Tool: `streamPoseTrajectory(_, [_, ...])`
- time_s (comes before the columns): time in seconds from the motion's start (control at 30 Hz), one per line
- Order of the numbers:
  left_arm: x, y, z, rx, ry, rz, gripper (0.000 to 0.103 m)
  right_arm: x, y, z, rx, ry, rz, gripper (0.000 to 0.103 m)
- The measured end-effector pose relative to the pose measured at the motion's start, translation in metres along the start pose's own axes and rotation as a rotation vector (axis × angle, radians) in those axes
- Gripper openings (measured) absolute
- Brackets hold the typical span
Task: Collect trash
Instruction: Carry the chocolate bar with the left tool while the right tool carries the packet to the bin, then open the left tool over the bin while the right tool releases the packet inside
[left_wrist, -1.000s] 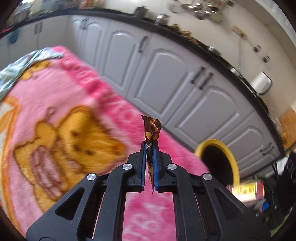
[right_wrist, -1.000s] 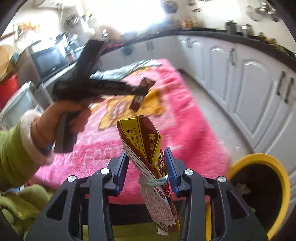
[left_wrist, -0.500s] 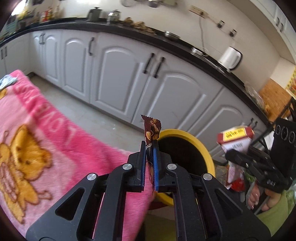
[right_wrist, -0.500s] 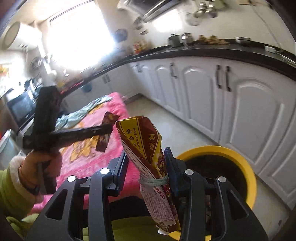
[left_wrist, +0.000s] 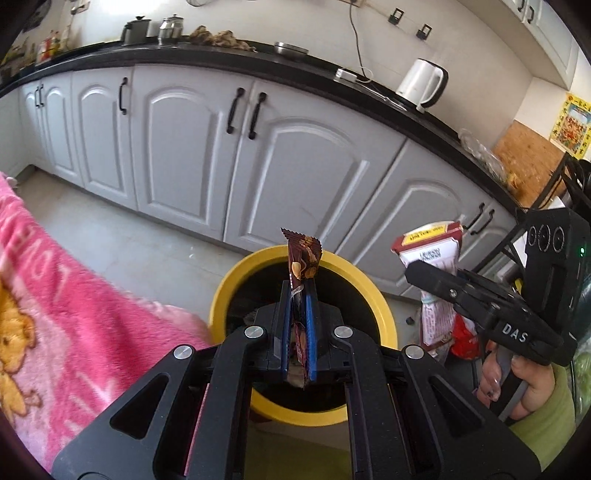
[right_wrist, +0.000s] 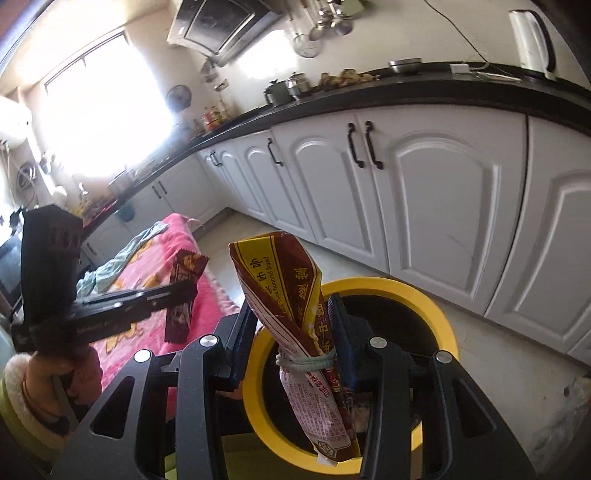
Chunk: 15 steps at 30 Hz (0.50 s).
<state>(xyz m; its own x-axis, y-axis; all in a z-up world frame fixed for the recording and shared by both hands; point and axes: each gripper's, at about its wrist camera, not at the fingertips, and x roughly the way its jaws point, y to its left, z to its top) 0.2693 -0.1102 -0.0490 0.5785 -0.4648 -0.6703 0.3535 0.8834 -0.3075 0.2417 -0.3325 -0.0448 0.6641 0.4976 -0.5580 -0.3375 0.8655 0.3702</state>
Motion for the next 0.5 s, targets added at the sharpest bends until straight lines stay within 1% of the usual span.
streamPoseTrajectory(0.23, [0.020, -0.012, -0.008, 0.012, 0.027, -0.014, 0.003, 0.006, -0.012, -0.003, 0.050, 0.001, -0.012, 0.038])
streamPoseTrajectory(0.5, [0.040, -0.013, -0.013, -0.003, 0.051, -0.029, 0.005, 0.012, -0.019, -0.007, 0.083, 0.007, -0.032, 0.039])
